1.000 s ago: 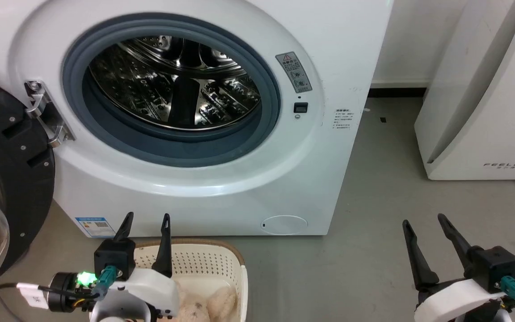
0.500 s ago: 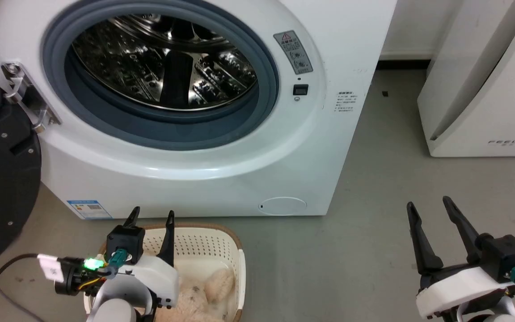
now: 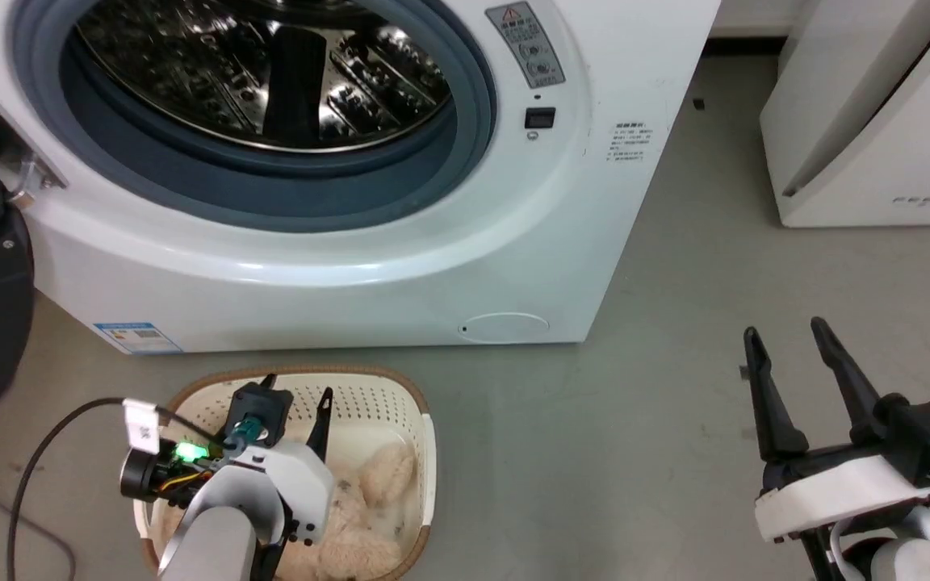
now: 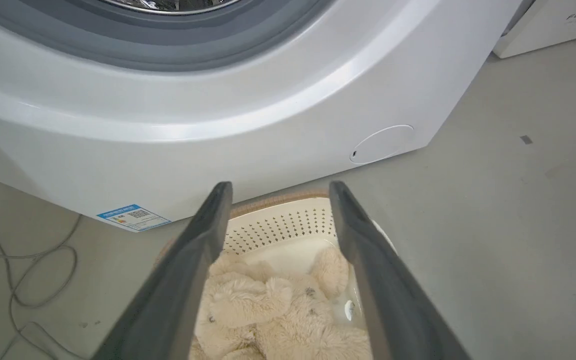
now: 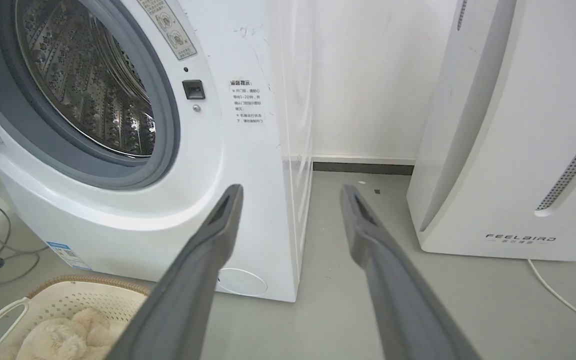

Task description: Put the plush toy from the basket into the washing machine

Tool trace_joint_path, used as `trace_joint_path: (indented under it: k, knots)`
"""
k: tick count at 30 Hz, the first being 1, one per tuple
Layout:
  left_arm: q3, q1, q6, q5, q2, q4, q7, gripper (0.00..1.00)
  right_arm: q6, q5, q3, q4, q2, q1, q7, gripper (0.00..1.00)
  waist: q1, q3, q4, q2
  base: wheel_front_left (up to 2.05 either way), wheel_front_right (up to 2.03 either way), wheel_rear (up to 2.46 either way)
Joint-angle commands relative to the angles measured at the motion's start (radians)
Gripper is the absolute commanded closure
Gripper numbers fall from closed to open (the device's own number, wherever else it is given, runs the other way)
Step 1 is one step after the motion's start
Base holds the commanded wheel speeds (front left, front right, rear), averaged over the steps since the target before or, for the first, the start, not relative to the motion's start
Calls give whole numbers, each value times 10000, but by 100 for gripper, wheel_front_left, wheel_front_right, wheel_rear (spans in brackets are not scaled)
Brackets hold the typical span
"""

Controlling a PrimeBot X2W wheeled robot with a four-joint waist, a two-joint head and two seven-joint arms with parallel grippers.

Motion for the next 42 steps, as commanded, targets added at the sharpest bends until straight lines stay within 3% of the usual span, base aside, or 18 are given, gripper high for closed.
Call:
trace_joint_path:
  k: [1,13,26,42]
  knots:
    - [-161,-395,-98,53,122,419,119,0,-4,150,-14,-57,-4,-275,-142,0,-1,247,-46,0,0,0,0]
    - [-976,-1392,-227,-222,686,1743,983,0,-5,387,161,-200,-4,-856,-372,0,-1,1448,-271,0,0,0,0]
    - [-1893,-2561,-342,97,1727,3116,1978,0,-6,567,115,-445,-5,-1481,-643,0,-1,3068,-541,0,0,0,0]
    - [-2618,-4255,-454,-86,2421,4769,1945,0,-7,684,11,-784,-5,-2198,-977,0,-1,5194,-721,0,0,0,0]
